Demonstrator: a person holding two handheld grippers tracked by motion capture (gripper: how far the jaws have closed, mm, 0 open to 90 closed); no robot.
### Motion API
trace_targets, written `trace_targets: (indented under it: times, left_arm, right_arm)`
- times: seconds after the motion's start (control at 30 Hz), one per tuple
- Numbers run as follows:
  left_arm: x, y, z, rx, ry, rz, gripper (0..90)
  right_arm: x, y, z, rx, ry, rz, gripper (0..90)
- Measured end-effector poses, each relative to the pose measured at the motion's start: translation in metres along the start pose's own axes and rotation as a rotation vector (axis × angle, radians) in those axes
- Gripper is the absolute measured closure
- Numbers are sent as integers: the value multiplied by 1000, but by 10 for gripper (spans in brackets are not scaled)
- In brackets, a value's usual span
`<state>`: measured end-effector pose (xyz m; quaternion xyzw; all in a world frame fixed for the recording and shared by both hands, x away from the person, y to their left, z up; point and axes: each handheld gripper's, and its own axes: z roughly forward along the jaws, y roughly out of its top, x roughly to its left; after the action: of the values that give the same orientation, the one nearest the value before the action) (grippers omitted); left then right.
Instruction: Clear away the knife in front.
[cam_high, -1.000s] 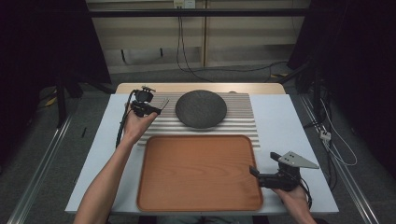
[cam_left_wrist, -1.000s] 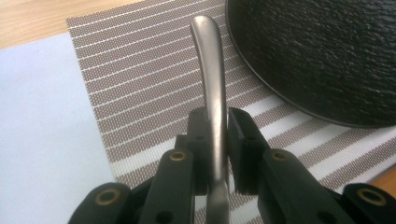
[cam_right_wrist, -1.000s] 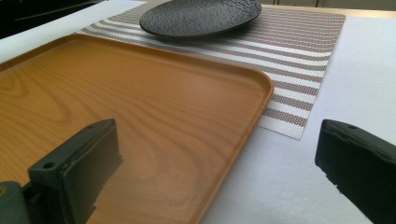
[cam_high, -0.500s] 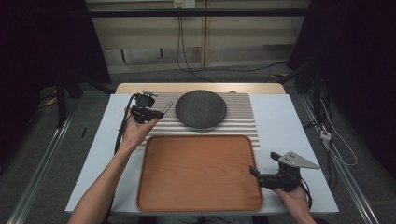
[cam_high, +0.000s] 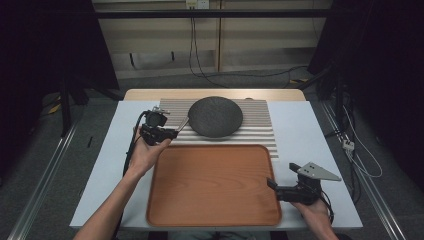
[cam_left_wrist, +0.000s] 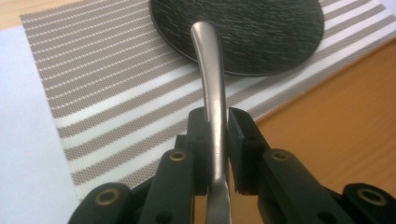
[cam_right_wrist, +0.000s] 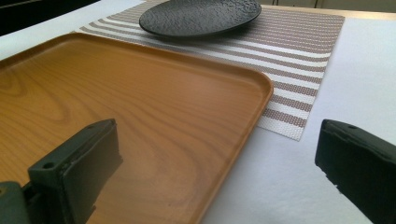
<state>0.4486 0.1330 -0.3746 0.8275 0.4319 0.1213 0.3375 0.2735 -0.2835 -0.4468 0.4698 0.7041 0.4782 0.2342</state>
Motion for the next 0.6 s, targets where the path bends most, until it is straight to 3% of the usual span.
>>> trace_targets:
  times: [0.2, 0.23, 0.3, 0.6]
  left_arm:
    - [-15, -10, -2, 8, 2, 14, 798]
    - [-18, -11, -3, 18, 6, 35, 798]
    - [-23, -14, -3, 36, 28, 39, 798]
    - [-39, -25, -6, 38, -6, 49, 798]
  right_arm:
    - [0, 0, 1, 3, -2, -2, 0]
    - [0, 0, 1, 2, -2, -2, 0]
    - [0, 0, 1, 3, -2, -3, 0]
    - [0, 0, 0, 1, -3, 0, 0]
